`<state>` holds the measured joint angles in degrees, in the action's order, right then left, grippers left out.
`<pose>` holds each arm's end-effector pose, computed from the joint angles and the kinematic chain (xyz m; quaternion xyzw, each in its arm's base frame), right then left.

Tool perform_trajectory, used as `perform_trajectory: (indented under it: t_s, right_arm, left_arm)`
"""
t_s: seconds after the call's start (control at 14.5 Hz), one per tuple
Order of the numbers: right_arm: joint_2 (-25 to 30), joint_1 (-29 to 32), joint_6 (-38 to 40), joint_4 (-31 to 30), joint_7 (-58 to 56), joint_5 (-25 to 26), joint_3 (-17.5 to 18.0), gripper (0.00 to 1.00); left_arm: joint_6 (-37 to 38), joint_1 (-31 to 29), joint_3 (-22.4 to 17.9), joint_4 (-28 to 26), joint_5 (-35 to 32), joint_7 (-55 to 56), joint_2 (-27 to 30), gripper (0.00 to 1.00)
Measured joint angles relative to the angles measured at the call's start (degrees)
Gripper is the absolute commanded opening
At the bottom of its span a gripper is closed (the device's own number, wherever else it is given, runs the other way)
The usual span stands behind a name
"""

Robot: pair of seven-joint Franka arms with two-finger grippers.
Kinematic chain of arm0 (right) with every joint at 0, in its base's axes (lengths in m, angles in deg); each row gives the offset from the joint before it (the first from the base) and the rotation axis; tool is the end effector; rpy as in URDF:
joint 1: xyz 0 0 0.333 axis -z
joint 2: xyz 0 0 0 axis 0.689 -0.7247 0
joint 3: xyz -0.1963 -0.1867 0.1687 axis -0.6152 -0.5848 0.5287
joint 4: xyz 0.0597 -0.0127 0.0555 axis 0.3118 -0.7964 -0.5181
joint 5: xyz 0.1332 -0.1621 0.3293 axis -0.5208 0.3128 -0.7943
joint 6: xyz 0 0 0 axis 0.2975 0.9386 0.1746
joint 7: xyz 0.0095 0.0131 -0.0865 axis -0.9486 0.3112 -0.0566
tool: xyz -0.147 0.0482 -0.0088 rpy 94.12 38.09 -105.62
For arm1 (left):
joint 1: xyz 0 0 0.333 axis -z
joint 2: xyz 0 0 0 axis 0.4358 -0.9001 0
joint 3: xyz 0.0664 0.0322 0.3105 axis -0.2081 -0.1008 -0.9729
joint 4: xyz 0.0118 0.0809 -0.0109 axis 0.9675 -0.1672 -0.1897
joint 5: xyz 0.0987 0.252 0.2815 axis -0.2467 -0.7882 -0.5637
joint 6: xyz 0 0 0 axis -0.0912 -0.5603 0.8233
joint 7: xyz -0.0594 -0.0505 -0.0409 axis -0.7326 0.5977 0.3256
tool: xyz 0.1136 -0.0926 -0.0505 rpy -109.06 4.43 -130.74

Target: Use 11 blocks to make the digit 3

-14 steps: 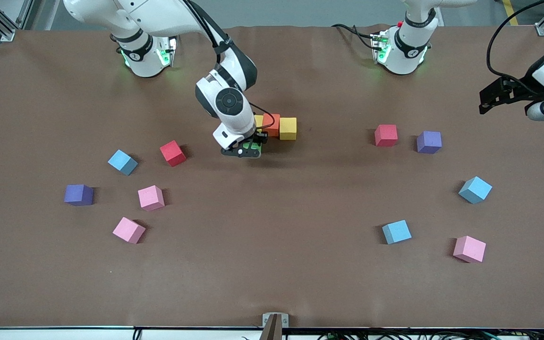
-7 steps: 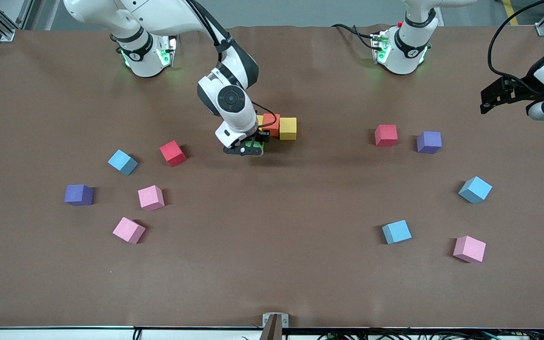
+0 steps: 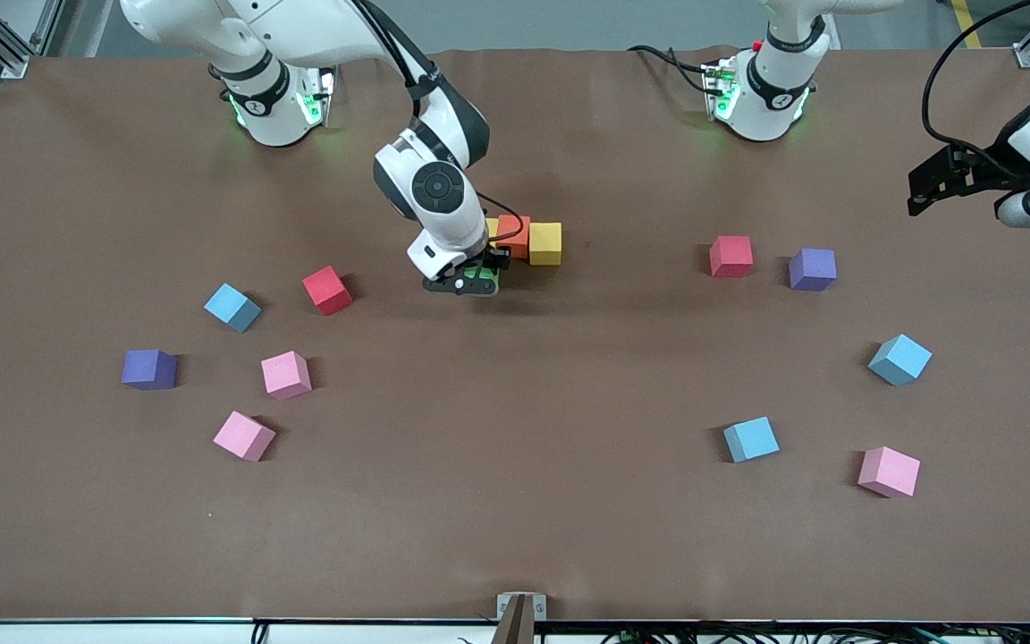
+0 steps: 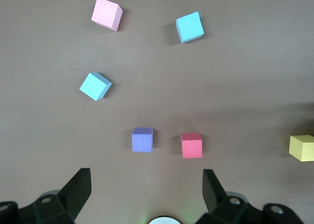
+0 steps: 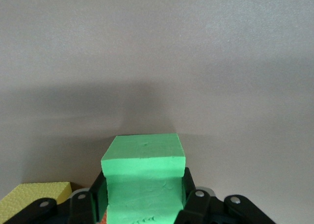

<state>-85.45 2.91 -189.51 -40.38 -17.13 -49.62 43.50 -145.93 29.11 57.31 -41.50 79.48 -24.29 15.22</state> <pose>0.4126 0.4428 0.1757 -0.9966 0.0423 0.0620 0.0327 0.5275 -0.0455 0.5991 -0.9987 0.0423 0.0222 0.0179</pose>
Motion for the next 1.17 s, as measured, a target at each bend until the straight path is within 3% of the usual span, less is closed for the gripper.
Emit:
perform_trajectory:
  t_s: [1.17]
  right_arm:
    - [0.2, 0.0, -0.7, -0.4, 0.0, 0.0, -0.2, 0.4]
  left_arm:
    - [-1.3, 0.0, 0.1, 0.1, 0.0, 0.0, 0.0, 1.0]
